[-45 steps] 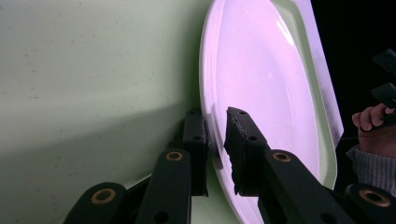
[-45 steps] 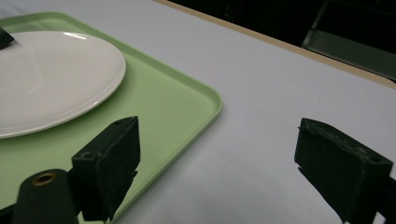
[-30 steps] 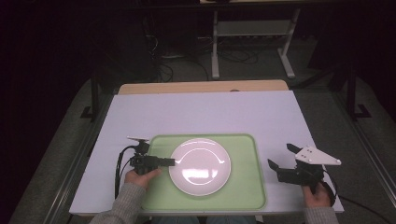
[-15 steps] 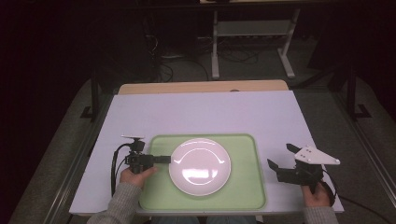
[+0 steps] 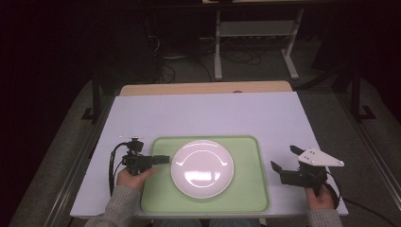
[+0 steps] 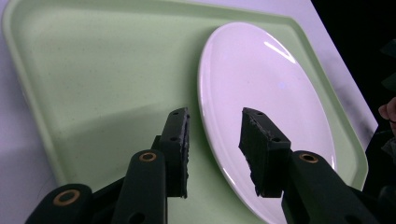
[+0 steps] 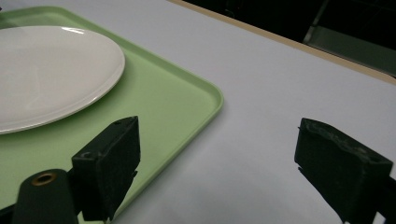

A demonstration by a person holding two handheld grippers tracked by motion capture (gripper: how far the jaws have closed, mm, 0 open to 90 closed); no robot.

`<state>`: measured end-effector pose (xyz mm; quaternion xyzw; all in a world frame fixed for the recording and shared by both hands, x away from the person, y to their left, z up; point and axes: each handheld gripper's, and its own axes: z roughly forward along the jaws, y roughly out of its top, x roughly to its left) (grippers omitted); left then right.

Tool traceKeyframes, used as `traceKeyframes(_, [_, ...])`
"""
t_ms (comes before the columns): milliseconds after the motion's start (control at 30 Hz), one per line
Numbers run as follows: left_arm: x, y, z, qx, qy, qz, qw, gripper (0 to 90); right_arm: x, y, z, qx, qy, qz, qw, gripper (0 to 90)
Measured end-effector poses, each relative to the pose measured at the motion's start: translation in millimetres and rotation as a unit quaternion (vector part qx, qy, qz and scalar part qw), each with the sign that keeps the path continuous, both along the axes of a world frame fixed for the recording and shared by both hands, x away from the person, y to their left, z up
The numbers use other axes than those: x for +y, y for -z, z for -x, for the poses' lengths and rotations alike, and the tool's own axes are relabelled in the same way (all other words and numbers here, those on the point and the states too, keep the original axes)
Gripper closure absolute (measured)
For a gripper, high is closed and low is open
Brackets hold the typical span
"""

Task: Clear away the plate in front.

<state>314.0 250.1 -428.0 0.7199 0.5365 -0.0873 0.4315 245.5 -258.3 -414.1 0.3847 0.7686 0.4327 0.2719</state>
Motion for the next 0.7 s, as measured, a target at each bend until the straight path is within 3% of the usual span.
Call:
traceKeyframes(200, [-2.6, -10.6, 3.3, -0.031, 0.012, -0.022, 0.9992, 59.7, -0.6, -0.4, 0.1, 0.001, 0.002, -0.003, 1.0, 13.4])
traceKeyframes(233, [-3.4, -13.8, 4.6, -0.043, 0.015, -0.034, 0.9984, 59.2, -0.5, -0.3, 0.0, 0.001, 0.001, -0.002, 1.0, 13.5])
traceKeyframes(400, [-2.3, -18.2, 7.1, -0.062, 0.017, -0.037, 0.9972, 55.6, -0.2, -0.6, 0.3, 0.002, 0.001, -0.002, 1.0, 13.5])
traceKeyframes(567, [-0.1, -24.3, 10.5, -0.09, 0.02, -0.044, 0.9947, 51.0, 0.1, -0.2, -0.6, 0.004, 0.002, 0.001, 1.0, 13.4])
traceKeyframes(600, [1.1, -27.6, 11.9, -0.104, 0.02, -0.05, 0.9932, 50.0, 0.1, -0.2, -0.6, 0.004, 0.002, 0.001, 1.0, 13.5])
traceKeyframes(700, [2.6, -31.7, 13.2, -0.118, 0.026, -0.055, 0.9911, 48.1, -0.6, -0.3, -0.8, 0.004, 0.002, -0.001, 1.0, 13.5])
